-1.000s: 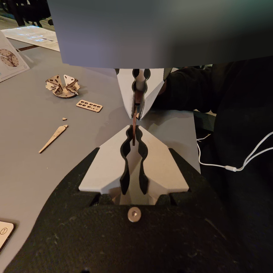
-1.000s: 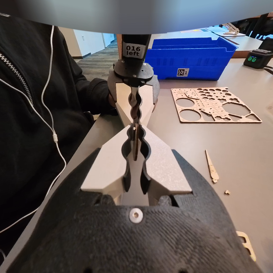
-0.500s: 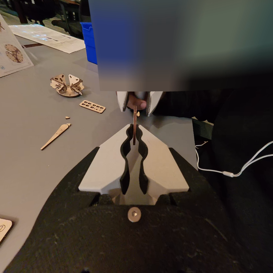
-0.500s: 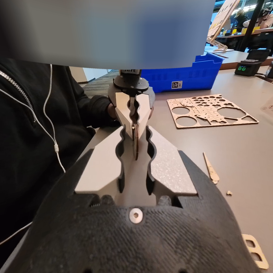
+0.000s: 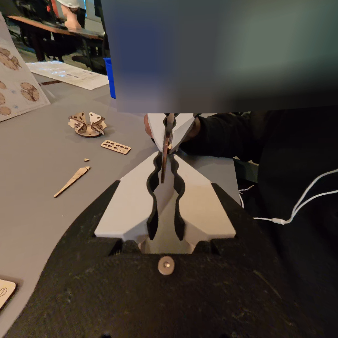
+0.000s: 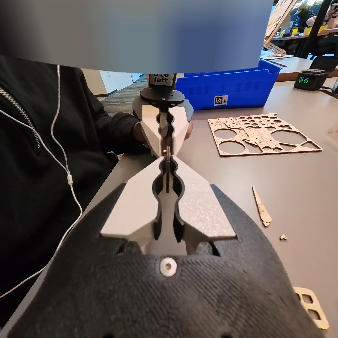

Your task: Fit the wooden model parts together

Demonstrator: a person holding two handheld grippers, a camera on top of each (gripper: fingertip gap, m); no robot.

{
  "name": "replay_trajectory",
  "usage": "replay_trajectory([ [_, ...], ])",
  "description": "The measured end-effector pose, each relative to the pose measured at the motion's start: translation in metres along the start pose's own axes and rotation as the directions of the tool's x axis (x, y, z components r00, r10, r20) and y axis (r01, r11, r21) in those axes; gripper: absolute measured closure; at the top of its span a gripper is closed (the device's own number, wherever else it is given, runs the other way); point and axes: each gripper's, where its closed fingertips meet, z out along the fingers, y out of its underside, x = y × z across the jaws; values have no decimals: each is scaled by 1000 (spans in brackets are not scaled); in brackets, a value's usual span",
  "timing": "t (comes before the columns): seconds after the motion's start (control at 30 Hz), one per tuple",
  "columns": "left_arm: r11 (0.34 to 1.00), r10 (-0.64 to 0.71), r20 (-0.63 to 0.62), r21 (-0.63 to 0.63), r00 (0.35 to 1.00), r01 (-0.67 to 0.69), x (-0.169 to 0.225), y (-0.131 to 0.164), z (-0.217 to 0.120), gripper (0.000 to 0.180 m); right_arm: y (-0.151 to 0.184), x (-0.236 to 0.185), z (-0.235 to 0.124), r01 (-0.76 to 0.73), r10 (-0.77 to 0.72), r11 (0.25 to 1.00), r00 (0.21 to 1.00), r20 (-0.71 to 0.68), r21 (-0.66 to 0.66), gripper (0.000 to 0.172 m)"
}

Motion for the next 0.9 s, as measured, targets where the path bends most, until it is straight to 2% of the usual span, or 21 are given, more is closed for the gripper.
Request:
replay_trajectory([
  [0.13, 1000, -1, -16, 23, 1000, 1, 3, -4, -1, 172, 2, -1, 1, -15, 15, 1000, 1000, 10, -8, 172],
  [0.37, 1000, 8, -2, 23, 1000, -8, 2, -4, -1, 178, 2, -2, 2, -29, 29, 1000, 999, 18, -6, 171],
  [0.9, 996, -68, -36, 58, 997, 70, 0, -9, -5, 180, 3, 0, 2, -26, 26, 1000, 1000, 8, -10, 171],
])
